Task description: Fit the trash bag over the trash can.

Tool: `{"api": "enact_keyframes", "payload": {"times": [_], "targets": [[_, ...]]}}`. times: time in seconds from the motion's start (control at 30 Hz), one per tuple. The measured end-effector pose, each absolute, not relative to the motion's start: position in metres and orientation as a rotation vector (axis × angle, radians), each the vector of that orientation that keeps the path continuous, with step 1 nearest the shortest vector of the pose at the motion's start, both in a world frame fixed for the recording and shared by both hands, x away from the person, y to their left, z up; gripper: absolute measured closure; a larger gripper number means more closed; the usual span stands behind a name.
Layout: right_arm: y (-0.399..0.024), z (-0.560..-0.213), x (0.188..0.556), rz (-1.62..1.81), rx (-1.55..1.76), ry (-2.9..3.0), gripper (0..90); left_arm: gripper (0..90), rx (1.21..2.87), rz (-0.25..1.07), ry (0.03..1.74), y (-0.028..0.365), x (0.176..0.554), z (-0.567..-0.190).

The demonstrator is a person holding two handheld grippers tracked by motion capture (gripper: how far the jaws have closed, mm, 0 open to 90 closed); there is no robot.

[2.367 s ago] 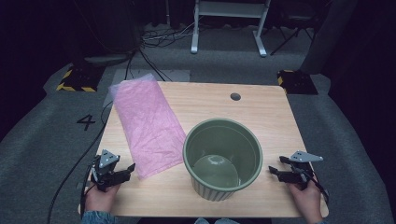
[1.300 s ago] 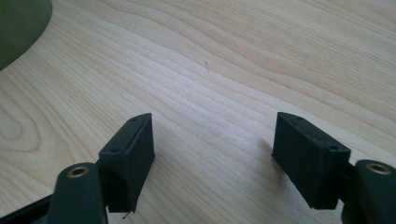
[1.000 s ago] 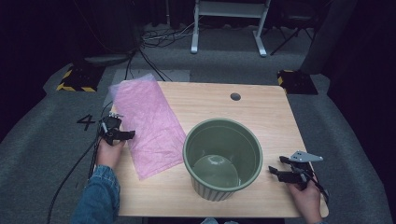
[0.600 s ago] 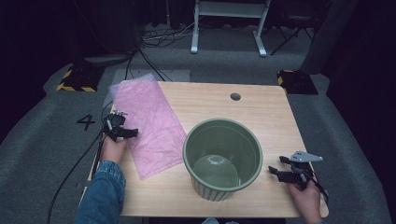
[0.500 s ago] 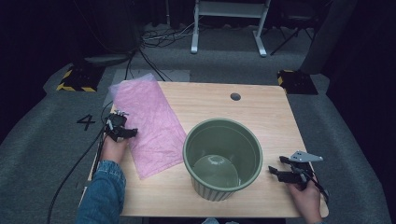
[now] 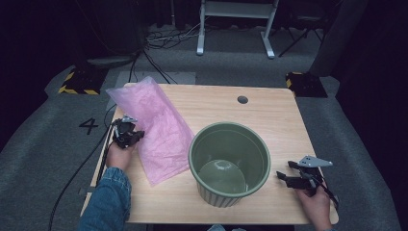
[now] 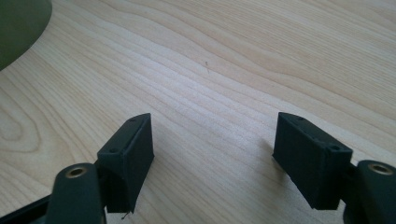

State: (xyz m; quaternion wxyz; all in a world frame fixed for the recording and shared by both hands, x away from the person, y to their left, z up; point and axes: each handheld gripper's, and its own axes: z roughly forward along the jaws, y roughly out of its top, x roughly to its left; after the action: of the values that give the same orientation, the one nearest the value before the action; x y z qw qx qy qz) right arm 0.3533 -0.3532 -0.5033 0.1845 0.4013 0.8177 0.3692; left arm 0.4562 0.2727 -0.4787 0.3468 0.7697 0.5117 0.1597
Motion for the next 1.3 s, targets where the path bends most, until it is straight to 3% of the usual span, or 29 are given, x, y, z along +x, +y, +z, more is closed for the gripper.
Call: {"api": "enact_keyframes", "payload": {"times": [0.43, 1.3], "targets": [[-0.353, -0.503, 0.353, 1.041, 1.131, 2.305, 28.4, 89.4, 1.809, 0.423, 1.145, 0.280, 0.427, -0.429], [-0.353, -0.503, 0.353, 1.040, 1.129, 2.309, 27.3, 89.4, 1.730, 0.464, 0.944, 0.269, 0.391, -0.348]]}}
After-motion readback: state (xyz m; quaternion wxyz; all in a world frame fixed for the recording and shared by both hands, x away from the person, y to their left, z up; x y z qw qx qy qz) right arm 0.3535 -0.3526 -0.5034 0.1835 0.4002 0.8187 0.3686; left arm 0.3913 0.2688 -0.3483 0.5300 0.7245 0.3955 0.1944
